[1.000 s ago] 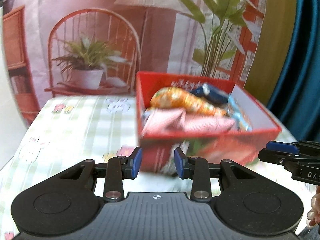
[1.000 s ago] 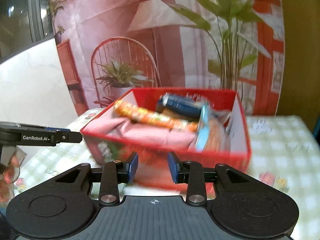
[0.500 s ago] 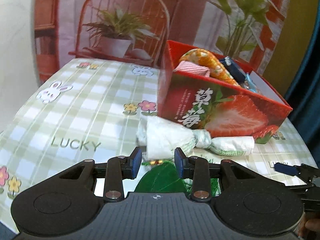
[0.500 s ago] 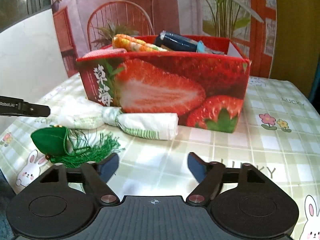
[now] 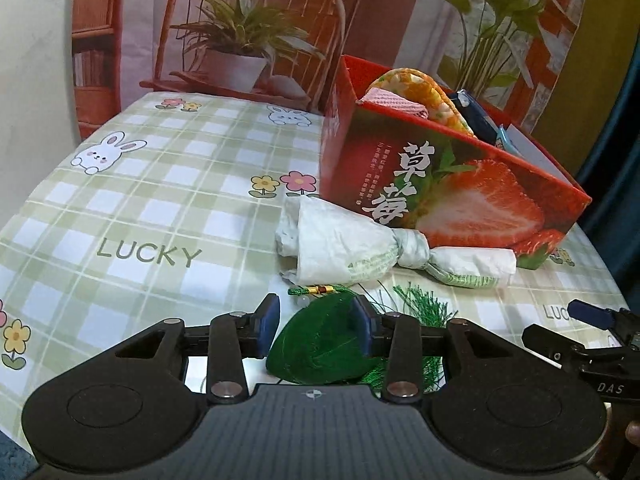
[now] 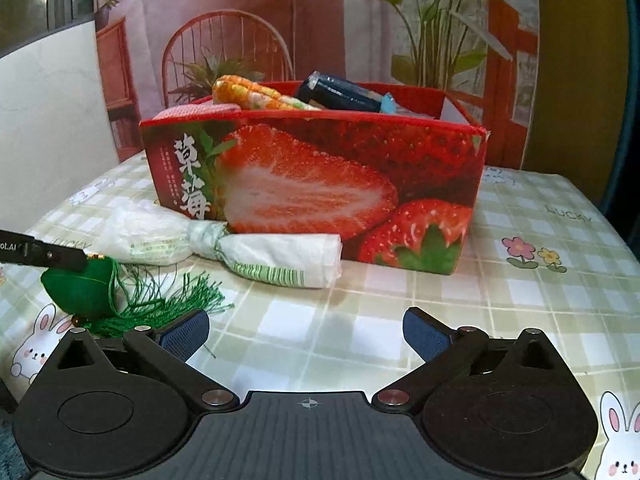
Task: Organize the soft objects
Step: 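Move both tools down and close the left tool on the green pouch, then close the right tool on the green pouch while the left tool holds it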
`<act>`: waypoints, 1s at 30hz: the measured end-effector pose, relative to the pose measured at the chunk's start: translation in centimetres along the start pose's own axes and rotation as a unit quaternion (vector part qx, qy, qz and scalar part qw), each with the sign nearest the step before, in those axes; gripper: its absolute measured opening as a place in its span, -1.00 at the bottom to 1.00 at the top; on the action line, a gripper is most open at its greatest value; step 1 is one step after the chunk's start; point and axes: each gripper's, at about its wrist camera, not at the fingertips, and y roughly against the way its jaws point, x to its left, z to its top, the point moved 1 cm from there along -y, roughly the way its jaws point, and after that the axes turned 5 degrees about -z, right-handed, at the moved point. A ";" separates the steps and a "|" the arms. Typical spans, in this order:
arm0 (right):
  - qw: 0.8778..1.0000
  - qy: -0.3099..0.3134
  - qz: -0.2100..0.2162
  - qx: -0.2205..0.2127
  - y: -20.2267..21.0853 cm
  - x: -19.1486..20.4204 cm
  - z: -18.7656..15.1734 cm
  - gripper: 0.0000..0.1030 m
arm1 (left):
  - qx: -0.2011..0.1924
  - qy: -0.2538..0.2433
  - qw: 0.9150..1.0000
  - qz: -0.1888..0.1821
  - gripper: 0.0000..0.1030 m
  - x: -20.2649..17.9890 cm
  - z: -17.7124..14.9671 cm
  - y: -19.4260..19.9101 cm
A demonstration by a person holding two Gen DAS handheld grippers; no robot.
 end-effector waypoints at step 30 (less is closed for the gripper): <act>0.998 0.006 0.039 0.043 -1.0 1.0 -0.7 0.99 | 0.073 -0.014 0.989 -0.127 -0.13 -5.3 0.6 -5.6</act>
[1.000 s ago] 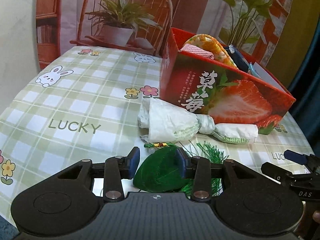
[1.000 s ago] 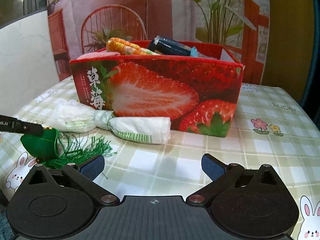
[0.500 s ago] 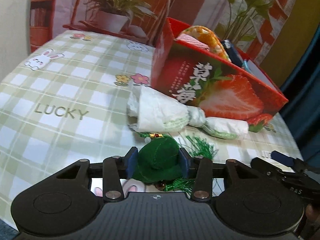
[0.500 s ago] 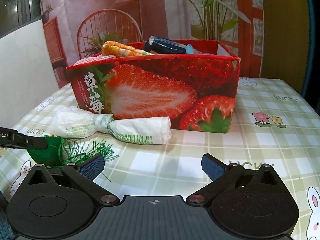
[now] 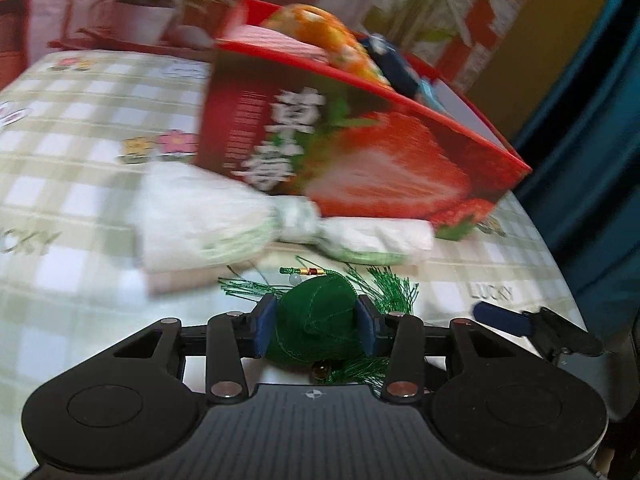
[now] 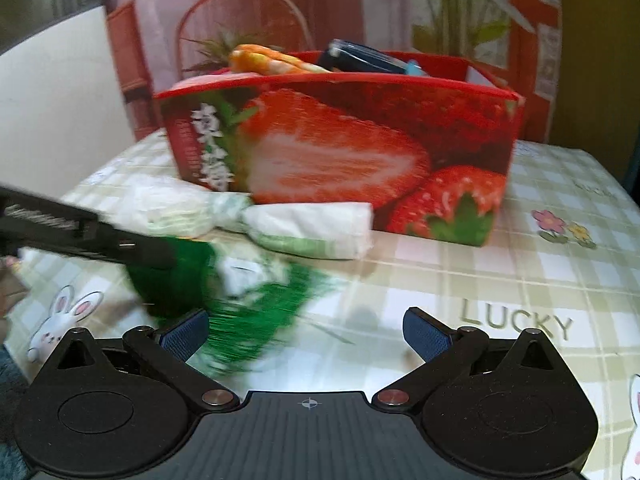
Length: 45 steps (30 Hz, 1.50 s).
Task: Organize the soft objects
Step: 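Close the right tool on the green pouch while the left tool holds it, then lift the green tasseled pouch with both tools over the red box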
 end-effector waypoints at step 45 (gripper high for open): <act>0.994 0.056 0.096 -0.012 0.6 1.3 0.0 0.01 | -0.025 0.010 0.996 -0.086 -0.13 -2.2 -1.0 0.4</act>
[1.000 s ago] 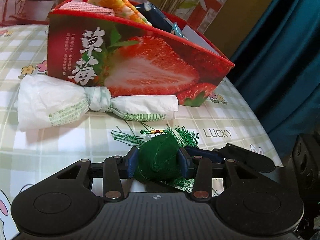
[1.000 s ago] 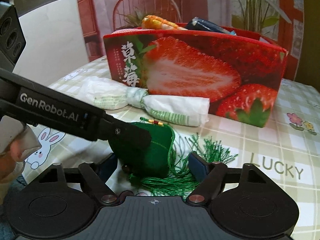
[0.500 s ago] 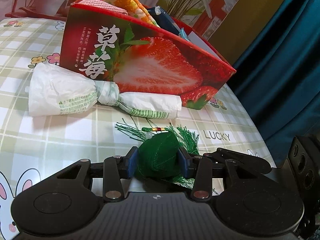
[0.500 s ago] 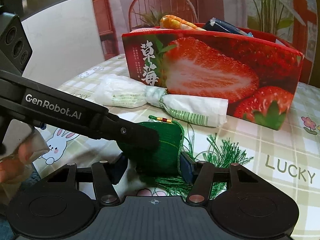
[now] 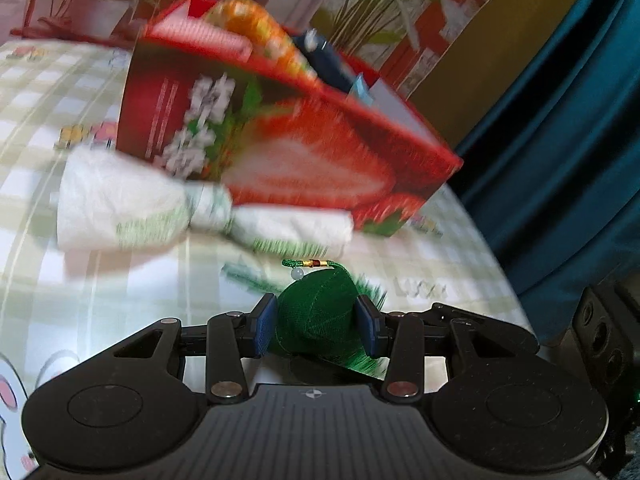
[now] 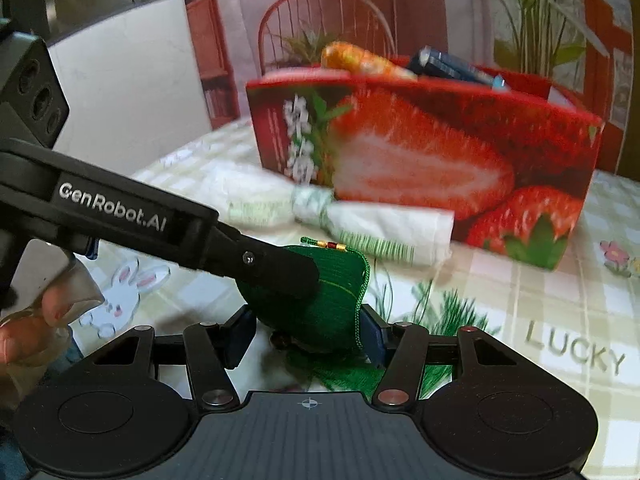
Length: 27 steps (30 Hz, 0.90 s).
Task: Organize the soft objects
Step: 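Lift the green tasseled pouch with both tools over the red box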
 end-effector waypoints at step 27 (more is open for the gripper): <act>0.974 0.092 -0.050 -0.199 7.0 -3.2 23.7 0.01 | -0.199 -0.157 0.967 -0.008 -0.12 -10.9 18.9 5.7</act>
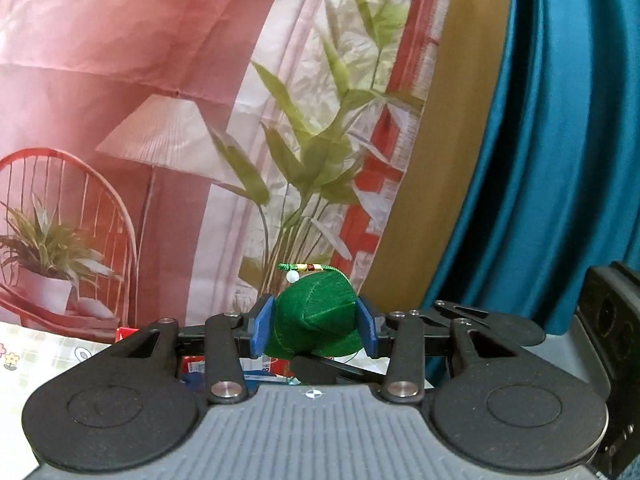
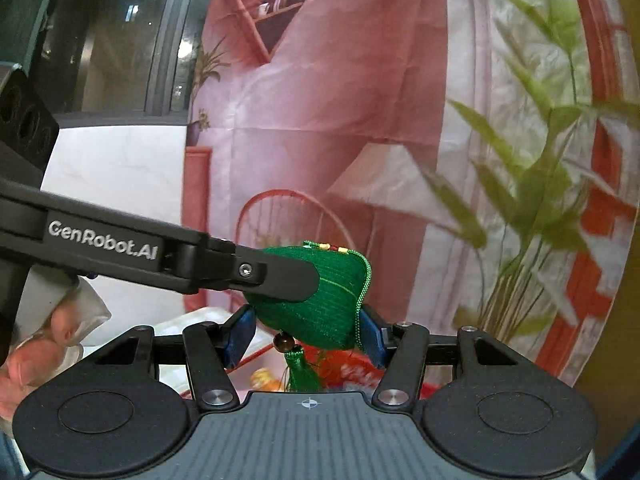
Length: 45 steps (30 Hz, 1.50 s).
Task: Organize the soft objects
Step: 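Lift the green tasseled pouch with both tools over the red box, then open both tools to drop the green pouch into the box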
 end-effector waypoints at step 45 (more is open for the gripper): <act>0.991 -0.073 -0.076 0.084 -1.3 -1.0 -12.5 0.04 | 0.128 -0.032 0.984 0.122 0.00 6.5 -8.2 -0.8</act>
